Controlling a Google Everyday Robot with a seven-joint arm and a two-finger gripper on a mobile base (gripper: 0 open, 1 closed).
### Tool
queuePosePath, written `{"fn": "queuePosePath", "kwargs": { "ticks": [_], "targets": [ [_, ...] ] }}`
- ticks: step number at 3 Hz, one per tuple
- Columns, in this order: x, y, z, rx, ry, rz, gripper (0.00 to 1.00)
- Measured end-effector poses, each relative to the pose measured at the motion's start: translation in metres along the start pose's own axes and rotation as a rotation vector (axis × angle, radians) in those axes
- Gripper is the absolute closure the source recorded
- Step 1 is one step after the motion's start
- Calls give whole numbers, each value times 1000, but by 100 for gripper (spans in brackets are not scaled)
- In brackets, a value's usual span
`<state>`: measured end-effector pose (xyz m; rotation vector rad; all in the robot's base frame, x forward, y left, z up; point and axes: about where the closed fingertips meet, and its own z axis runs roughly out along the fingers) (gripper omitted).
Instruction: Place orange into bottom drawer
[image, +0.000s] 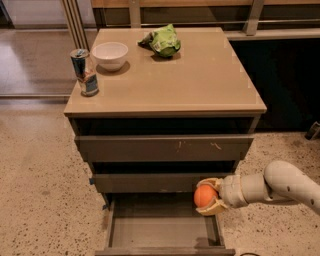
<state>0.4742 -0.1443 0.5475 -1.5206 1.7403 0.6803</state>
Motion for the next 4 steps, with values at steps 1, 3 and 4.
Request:
{"fn": "queuePosePath", "kwargs": {
  "ticks": [1,3,4],
  "targets": [
    [52,-20,52,28,-22,-43,100],
    [102,-25,113,-23,-49,-15,100],
    [108,-23,121,-33,-44,-26,100]
  ]
}}
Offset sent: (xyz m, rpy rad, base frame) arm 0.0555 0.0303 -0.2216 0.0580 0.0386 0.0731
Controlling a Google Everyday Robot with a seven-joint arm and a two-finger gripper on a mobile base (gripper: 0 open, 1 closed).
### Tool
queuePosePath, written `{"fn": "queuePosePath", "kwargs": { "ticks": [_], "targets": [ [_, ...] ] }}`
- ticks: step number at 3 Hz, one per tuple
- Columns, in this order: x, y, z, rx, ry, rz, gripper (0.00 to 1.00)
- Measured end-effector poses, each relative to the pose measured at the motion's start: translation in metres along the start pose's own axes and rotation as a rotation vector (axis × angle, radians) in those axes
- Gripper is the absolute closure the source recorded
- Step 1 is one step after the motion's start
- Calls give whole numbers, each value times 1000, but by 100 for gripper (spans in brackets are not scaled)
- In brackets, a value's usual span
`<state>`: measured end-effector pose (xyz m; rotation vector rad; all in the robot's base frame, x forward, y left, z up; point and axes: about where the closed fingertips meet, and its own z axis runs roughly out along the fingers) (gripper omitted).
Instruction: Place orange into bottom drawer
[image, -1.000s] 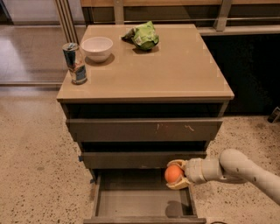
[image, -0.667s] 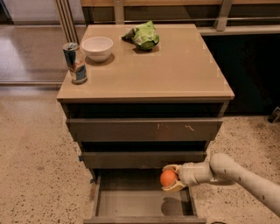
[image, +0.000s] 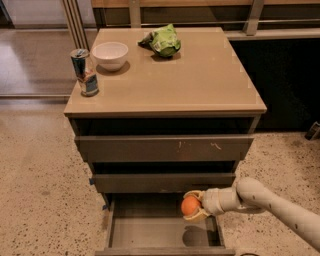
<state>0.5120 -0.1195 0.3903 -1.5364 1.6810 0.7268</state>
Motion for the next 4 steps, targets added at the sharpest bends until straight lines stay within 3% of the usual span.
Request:
{"fn": "queuePosePath", "kwargs": {
  "ticks": [1,2,3,4],
  "targets": [
    [34,1,22,11,6,-22,100],
    [90,18,78,-10,-24,-1,100],
    [91,18,78,-10,-24,-1,100],
    [118,18,98,2,-21,11,100]
  ]
}}
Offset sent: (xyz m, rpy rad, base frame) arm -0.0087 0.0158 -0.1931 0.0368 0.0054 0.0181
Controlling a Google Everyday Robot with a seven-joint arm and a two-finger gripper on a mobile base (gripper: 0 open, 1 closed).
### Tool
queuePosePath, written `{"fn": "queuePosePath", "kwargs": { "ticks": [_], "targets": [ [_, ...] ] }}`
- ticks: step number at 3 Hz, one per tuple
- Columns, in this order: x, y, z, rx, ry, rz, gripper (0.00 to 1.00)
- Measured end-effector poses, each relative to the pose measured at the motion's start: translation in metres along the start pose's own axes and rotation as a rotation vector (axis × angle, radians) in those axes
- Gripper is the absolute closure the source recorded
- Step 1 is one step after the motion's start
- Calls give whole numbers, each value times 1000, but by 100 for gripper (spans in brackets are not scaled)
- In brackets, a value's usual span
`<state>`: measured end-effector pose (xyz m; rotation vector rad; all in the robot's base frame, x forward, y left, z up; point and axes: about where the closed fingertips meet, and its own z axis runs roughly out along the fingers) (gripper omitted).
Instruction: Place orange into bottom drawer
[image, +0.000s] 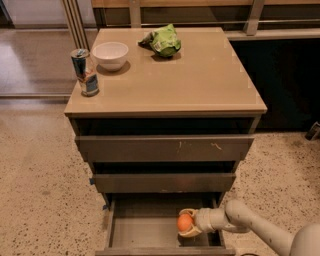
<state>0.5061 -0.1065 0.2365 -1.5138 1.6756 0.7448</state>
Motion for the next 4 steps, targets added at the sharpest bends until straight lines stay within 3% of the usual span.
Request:
{"fn": "queuePosePath", "kwargs": {
  "ticks": [1,4],
  "targets": [
    [34,-5,36,-8,-26,18,100],
    [60,-25,84,-35,-62,3,100]
  ]
}}
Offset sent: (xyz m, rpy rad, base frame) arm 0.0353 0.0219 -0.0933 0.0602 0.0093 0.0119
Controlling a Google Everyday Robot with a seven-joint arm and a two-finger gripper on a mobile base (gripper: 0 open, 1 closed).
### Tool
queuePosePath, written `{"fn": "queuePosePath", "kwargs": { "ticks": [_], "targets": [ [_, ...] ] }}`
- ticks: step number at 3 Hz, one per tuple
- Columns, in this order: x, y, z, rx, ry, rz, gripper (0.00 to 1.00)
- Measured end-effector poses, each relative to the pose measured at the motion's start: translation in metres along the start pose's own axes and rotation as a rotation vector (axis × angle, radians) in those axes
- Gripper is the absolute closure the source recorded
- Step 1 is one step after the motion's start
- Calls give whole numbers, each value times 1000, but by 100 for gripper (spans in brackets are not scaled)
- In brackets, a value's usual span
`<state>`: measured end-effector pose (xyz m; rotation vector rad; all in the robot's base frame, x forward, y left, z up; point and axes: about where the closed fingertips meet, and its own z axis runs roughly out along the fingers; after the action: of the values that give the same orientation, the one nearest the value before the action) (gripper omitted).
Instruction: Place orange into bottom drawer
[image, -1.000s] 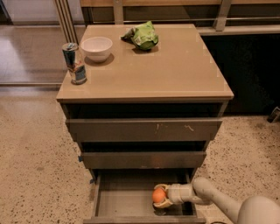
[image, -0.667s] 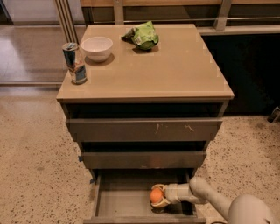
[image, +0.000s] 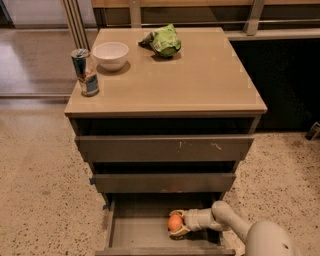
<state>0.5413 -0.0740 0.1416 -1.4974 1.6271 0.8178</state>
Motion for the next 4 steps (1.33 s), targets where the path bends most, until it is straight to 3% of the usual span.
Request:
{"fn": "queuePosePath", "kwargs": {
  "ticks": [1,3,4],
  "targets": [
    [6,-4,8,-5,0,3,100],
    [6,-4,8,-4,0,2,58],
    [6,-4,8,-4,0,2,27]
  ]
}}
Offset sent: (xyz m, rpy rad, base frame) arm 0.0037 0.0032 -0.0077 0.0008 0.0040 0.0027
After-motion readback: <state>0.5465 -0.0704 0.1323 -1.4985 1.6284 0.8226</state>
